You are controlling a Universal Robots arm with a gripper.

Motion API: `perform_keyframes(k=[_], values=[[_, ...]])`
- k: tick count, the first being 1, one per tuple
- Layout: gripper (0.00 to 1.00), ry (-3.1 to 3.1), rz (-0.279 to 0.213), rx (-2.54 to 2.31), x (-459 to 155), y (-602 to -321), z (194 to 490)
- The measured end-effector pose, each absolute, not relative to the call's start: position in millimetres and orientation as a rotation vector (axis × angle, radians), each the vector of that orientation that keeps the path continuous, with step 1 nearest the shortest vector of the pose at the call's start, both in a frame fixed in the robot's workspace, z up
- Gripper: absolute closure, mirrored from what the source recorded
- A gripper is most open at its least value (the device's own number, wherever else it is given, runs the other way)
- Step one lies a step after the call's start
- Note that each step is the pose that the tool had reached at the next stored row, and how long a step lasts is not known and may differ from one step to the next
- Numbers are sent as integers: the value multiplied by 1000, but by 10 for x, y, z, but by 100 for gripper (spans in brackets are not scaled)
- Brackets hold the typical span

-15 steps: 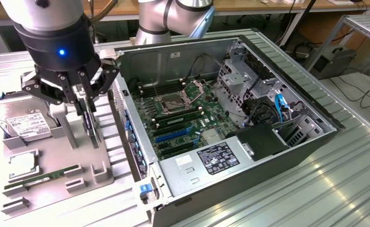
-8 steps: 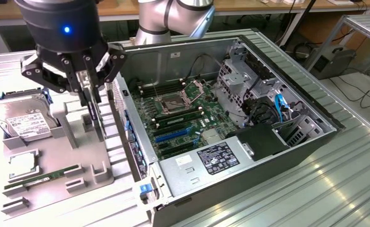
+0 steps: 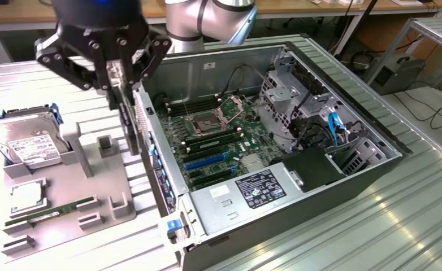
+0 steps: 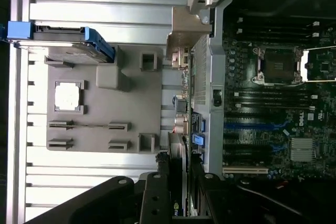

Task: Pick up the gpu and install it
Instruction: 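Pick up the gpu and move the gpu toward the slot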

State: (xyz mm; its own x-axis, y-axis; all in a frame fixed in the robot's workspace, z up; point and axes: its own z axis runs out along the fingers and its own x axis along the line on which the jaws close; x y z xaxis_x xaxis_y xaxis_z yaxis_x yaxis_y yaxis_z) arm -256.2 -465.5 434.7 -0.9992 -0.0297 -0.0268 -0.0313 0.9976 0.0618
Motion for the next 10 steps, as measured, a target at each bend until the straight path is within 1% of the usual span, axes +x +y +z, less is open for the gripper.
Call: perform_keyframes(k=[4,10], values=[[74,3127,99,-47,-2374,-4656,4454],[74,3143,99,-47,-2070,-4657,4460]])
